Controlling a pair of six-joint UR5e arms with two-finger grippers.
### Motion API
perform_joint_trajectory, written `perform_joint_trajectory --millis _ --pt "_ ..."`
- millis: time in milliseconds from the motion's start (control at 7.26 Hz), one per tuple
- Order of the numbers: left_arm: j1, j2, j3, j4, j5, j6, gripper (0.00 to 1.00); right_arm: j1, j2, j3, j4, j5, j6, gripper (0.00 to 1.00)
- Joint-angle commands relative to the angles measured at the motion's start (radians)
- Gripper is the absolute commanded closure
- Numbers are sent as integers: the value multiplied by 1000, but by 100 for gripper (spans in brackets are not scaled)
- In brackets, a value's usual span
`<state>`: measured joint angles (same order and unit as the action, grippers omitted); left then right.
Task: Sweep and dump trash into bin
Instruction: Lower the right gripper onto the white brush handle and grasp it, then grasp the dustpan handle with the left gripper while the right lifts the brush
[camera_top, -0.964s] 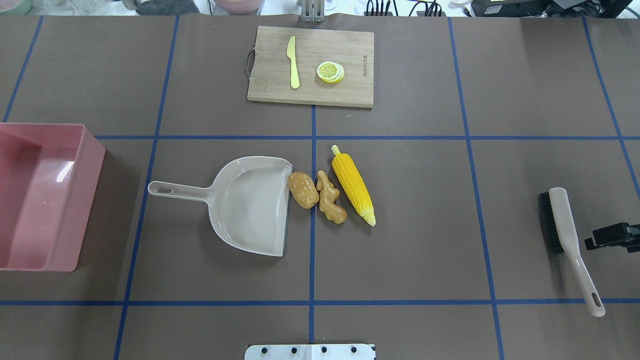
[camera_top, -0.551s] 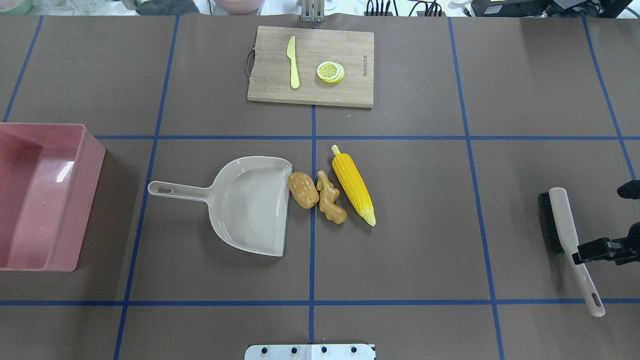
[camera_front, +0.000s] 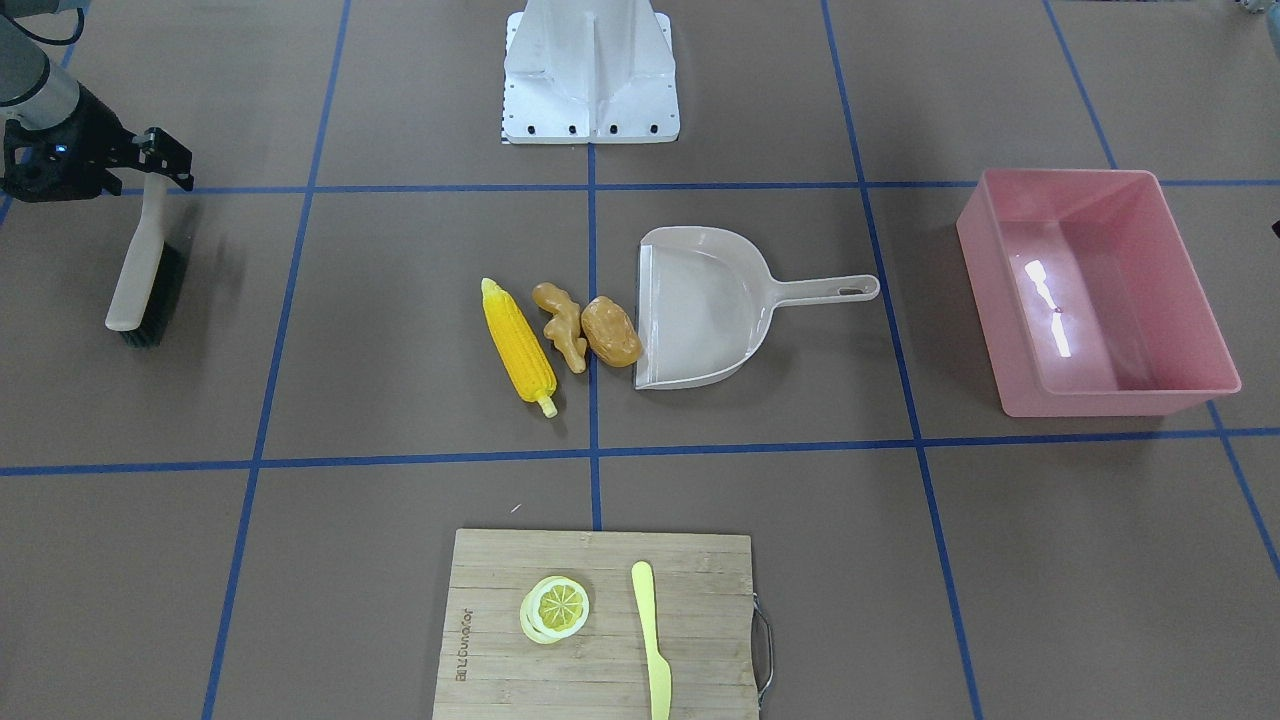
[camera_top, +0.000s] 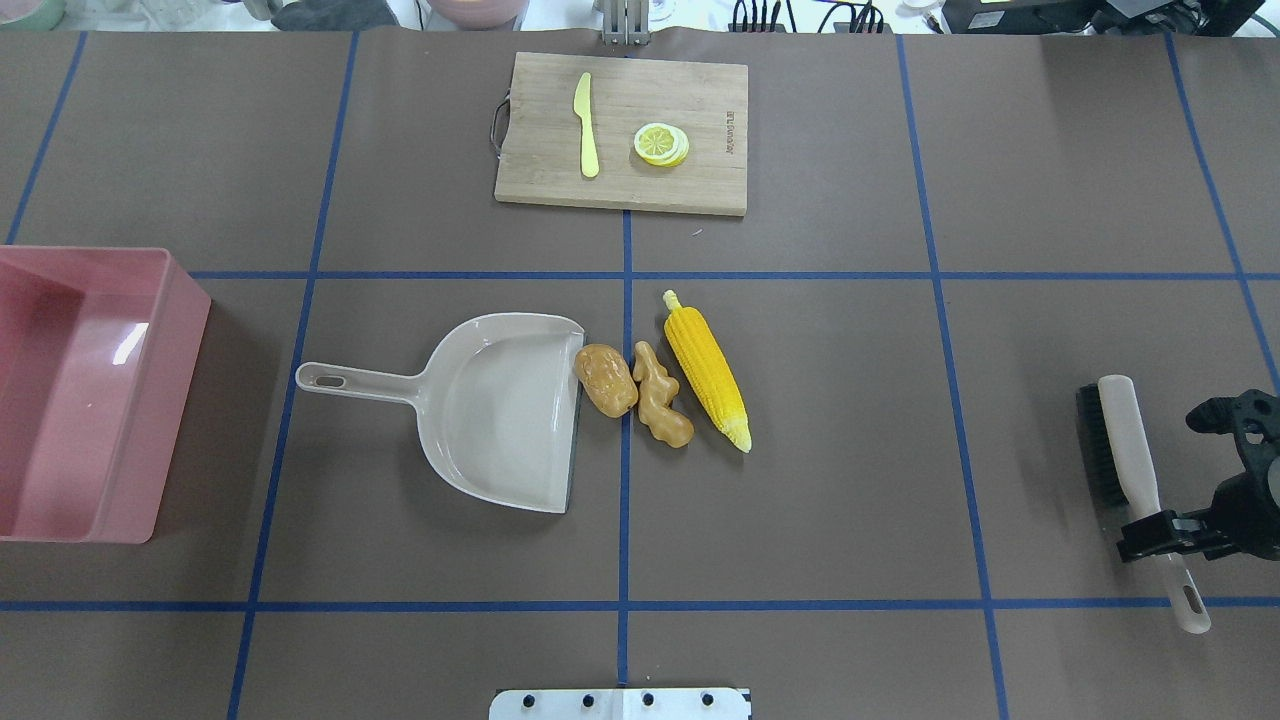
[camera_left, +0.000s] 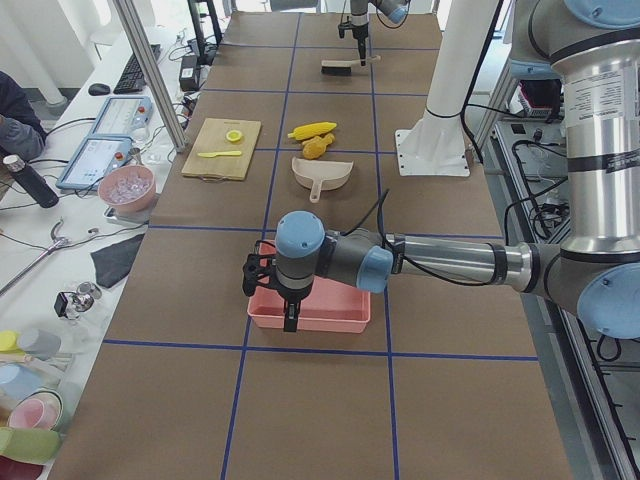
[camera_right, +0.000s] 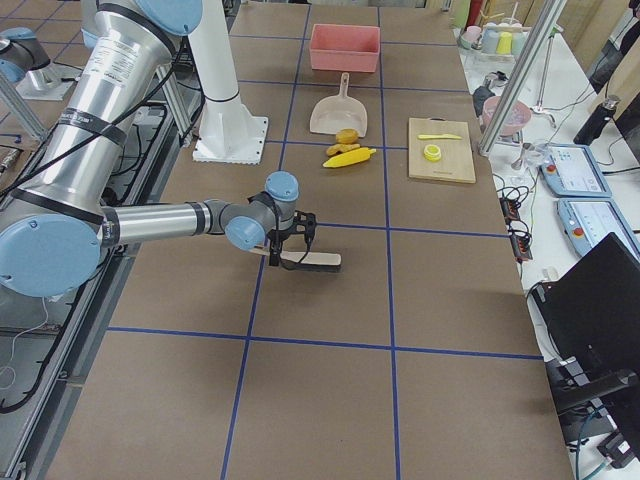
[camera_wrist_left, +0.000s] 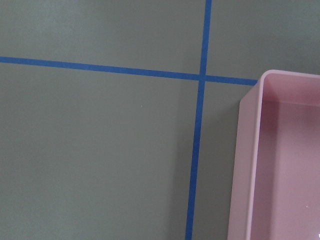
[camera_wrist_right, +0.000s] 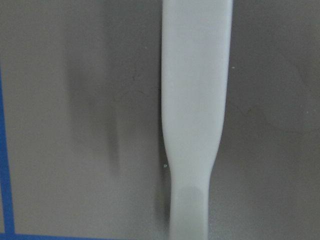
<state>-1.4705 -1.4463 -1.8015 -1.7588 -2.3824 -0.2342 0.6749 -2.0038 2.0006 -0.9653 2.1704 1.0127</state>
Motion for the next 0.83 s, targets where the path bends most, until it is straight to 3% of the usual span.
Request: perform_joint_trajectory --millis 0,275,688 --pt "126 -168 -31 98 -3 -1 1 -18 -1 -9 0 -3 9 9" --pt "286 -261 -65 107 28 -1 1 -18 -9 -32 5 -4 7 19" --pt "499 -302 -168 84 12 12 1 -21 2 -33 5 -14 9 56"
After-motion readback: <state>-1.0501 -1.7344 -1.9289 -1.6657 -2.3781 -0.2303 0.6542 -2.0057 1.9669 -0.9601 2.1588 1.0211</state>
